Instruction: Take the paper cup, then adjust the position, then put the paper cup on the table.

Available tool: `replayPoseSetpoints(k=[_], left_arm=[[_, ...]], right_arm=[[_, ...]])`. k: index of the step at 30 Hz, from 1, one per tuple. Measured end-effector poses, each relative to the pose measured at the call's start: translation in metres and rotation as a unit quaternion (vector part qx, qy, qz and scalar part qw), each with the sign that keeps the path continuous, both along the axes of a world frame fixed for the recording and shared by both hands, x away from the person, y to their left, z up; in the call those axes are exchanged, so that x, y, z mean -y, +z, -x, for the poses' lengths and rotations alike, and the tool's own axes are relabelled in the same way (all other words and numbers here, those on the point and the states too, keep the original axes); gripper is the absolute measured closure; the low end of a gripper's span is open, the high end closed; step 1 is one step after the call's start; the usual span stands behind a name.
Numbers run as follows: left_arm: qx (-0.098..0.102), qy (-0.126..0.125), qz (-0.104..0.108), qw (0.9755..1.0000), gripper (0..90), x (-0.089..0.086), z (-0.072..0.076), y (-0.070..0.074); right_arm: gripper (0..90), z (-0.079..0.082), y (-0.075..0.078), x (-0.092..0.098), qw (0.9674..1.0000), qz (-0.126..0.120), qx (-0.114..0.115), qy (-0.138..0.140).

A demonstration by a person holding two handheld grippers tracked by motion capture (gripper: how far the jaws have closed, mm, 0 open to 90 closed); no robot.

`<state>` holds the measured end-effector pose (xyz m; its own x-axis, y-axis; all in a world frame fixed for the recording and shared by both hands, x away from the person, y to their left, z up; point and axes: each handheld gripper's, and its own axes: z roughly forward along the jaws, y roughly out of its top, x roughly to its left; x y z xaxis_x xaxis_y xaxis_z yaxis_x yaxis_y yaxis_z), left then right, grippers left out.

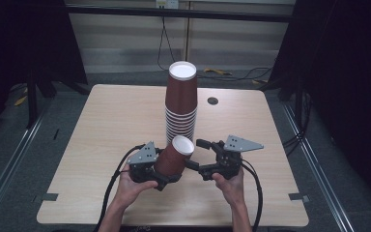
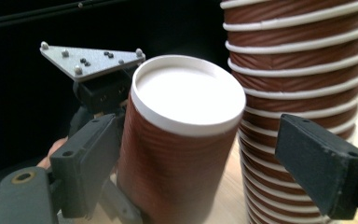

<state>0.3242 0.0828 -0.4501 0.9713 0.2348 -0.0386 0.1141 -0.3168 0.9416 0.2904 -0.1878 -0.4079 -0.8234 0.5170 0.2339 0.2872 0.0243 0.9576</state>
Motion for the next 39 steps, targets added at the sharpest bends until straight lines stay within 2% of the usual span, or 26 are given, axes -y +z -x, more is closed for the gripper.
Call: replayPoseSetpoints(k=[11,15,16,17,18,19,25,28,29,34,38,39], left_arm=[[0.003,0.001,-0.019,0.9998,11.7,-0.003,-0.001,0.001],[0.006,-0.001,-0.034,0.9994,11.8,-0.003,-0.001,0.001],[0.006,-0.002,-0.041,0.9991,11.8,-0.003,-0.001,0.001],[0.007,-0.008,-0.054,0.9985,11.8,-0.002,-0.001,0.002],[0.007,-0.008,-0.054,0.9985,11.8,-0.002,-0.001,0.002],[0.013,-0.011,-0.07,0.9974,11.8,-0.001,-0.002,0.004],[0.012,-0.013,-0.078,0.9968,11.9,-0.003,-0.003,0.005],[0.009,-0.01,-0.092,0.9956,12.0,-0.005,-0.004,0.004],[0.012,-0.011,-0.103,0.9945,12.0,-0.005,-0.005,0.004],[0.01,-0.014,-0.111,0.9937,12.0,-0.006,-0.006,0.004],[0.009,-0.016,-0.126,0.9918,12.0,-0.006,-0.006,0.005],[0.012,-0.017,-0.138,0.9903,12.0,-0.004,-0.007,0.007]], right_arm=[[13.8,0.003,-0.005,0.007,0.9999,0.006,-0.009,-0.004],[13.8,0.004,-0.006,0.006,0.9997,0.022,-0.011,-0.003],[13.8,0.004,-0.007,0.006,0.9992,0.037,-0.015,0.0],[13.8,0.004,-0.007,0.006,0.999,0.04,-0.017,-0.001],[13.8,0.004,-0.007,0.006,0.999,0.04,-0.017,-0.001],[13.9,0.004,-0.007,0.007,0.9987,0.048,-0.017,-0.001],[14.0,0.004,-0.008,0.008,0.9974,0.068,-0.024,0.002],[14.1,0.004,-0.01,0.008,0.9965,0.078,-0.031,0.007],[14.1,0.004,-0.011,0.008,0.9959,0.084,-0.034,0.007],[14.0,0.003,-0.012,0.007,0.9943,0.098,-0.041,0.011],[14.0,0.001,-0.014,0.007,0.9918,0.117,-0.049,0.017],[14.0,0.001,-0.014,0.007,0.9914,0.119,-0.05,0.018]])
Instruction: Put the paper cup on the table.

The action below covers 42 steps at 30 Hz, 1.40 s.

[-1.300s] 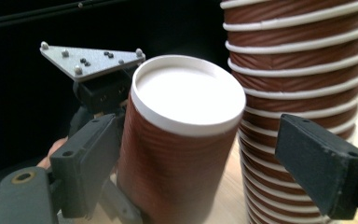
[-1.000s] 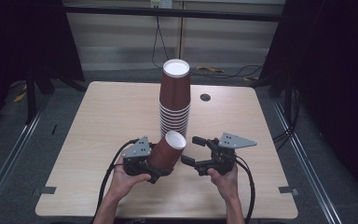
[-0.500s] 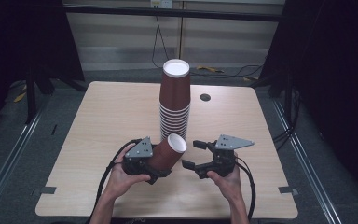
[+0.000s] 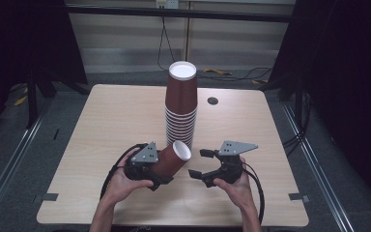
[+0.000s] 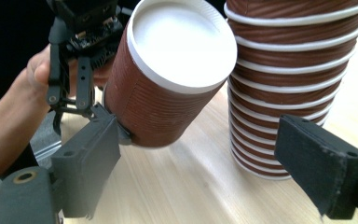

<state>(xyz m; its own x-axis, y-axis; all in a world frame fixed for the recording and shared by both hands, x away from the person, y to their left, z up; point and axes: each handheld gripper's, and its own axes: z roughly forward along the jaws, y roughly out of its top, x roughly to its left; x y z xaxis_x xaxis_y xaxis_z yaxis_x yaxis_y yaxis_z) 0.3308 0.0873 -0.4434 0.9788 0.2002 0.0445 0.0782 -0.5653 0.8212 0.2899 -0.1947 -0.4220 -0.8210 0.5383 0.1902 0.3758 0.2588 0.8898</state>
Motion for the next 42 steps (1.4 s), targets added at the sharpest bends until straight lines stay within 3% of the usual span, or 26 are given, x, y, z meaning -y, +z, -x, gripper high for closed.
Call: replayPoseSetpoints(k=[12,19,24,29,30,34,35,42], left_arm=[[0.004,-0.019,-0.04,0.999,12.1,0.002,-0.001,-0.002],[0.006,-0.022,-0.044,0.9988,12.3,0.003,0.0,-0.001],[0.011,-0.034,-0.069,0.997,12.3,0.009,0.0,0.001],[0.012,-0.039,-0.081,0.9959,12.3,0.01,0.001,0.001],[0.017,-0.041,-0.094,0.9946,12.3,0.011,0.003,0.001],[0.015,-0.043,-0.103,0.9936,12.4,0.011,0.004,0.0],[0.024,-0.038,-0.106,0.9933,12.8,0.011,0.006,0.002],[0.028,-0.051,-0.125,0.9905,13.0,0.012,0.009,0.006]], right_arm=[[14.8,-0.003,0.0,-0.003,0.9989,0.044,-0.011,0.015],[14.7,-0.002,0.001,-0.004,0.9983,0.054,-0.006,0.019],[16.5,-0.001,0.0,-0.005,0.9966,0.076,-0.004,0.032],[17.0,0.0,0.0,-0.004,0.9964,0.078,-0.003,0.034],[16.8,0.001,0.0,-0.004,0.9957,0.085,-0.002,0.037],[16.2,0.0,0.0,-0.006,0.9948,0.091,-0.006,0.045],[16.2,0.0,0.0,-0.008,0.9934,0.103,-0.011,0.05],[15.6,-0.002,0.002,-0.015,0.9882,0.138,-0.018,0.065]])
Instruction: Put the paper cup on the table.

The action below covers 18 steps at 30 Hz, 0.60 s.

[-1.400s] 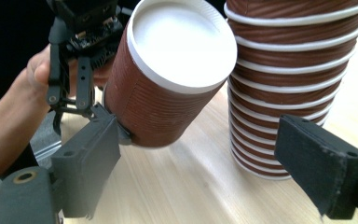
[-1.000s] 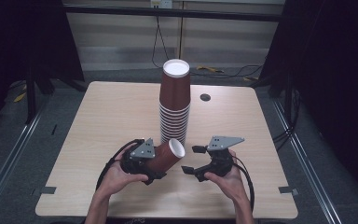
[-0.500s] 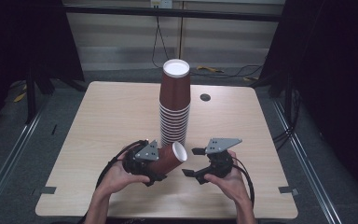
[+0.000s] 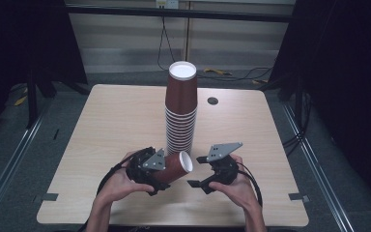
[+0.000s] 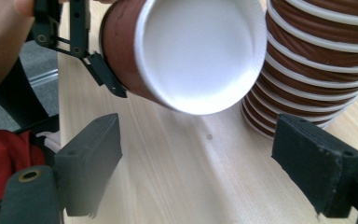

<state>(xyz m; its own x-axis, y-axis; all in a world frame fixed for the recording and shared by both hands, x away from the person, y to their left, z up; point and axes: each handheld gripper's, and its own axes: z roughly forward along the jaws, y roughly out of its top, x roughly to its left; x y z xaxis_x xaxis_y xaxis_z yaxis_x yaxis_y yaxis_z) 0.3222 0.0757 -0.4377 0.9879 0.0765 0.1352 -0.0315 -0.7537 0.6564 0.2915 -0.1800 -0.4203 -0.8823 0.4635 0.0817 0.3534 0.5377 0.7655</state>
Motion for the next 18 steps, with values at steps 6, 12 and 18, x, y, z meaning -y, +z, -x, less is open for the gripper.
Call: replayPoseSetpoints(k=[6,12,18], left_arm=[[-0.001,-0.003,-0.015,0.9999,13.0,0.003,0.001,-0.001],[0.003,-0.006,-0.036,0.9993,12.9,0.009,0.002,-0.002],[-0.002,-0.015,-0.048,0.9987,12.8,0.011,0.002,-0.003]], right_arm=[[18.8,-0.002,0.002,-0.006,0.9997,0.022,-0.009,0.009],[17.8,-0.006,0.001,-0.011,0.9985,0.044,-0.019,0.025],[13.8,-0.01,0.0,-0.013,0.9978,0.048,-0.023,0.04]])
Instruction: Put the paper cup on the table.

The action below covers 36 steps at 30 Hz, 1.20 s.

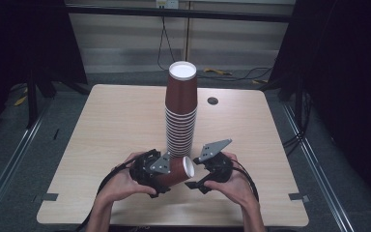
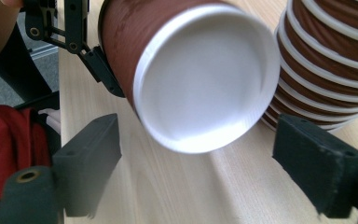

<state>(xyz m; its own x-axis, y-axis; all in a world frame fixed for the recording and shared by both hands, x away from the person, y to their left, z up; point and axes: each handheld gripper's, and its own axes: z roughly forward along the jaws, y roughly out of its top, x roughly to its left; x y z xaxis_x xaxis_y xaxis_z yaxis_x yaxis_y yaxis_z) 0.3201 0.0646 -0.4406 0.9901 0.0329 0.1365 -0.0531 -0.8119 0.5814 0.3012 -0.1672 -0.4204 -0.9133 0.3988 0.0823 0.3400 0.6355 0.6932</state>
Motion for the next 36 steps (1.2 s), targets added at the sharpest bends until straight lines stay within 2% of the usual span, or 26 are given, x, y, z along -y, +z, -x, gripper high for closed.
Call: replayPoseSetpoints(k=[6,11,18,23,36], left_arm=[[-0.004,-0.014,-0.016,0.9998,12.9,0.004,0.002,-0.002],[0.004,-0.019,-0.027,0.9995,12.9,0.009,0.004,-0.004],[0.002,-0.035,-0.036,0.9987,12.9,0.015,0.006,-0.006],[0.001,-0.039,-0.037,0.9986,12.8,0.019,0.007,-0.007],[0.003,-0.058,-0.028,0.9979,12.2,0.015,0.008,-0.007]], right_arm=[[14.0,-0.003,-0.002,-0.006,0.9996,0.011,-0.008,0.023],[14.1,-0.007,-0.003,-0.015,0.9987,0.023,-0.019,0.042],[16.2,-0.01,-0.005,-0.019,0.9972,0.024,-0.031,0.063],[17.9,-0.01,-0.002,-0.023,0.9967,0.033,-0.039,0.063],[22.1,-0.013,-0.003,-0.023,0.995,0.02,-0.051,0.084]])
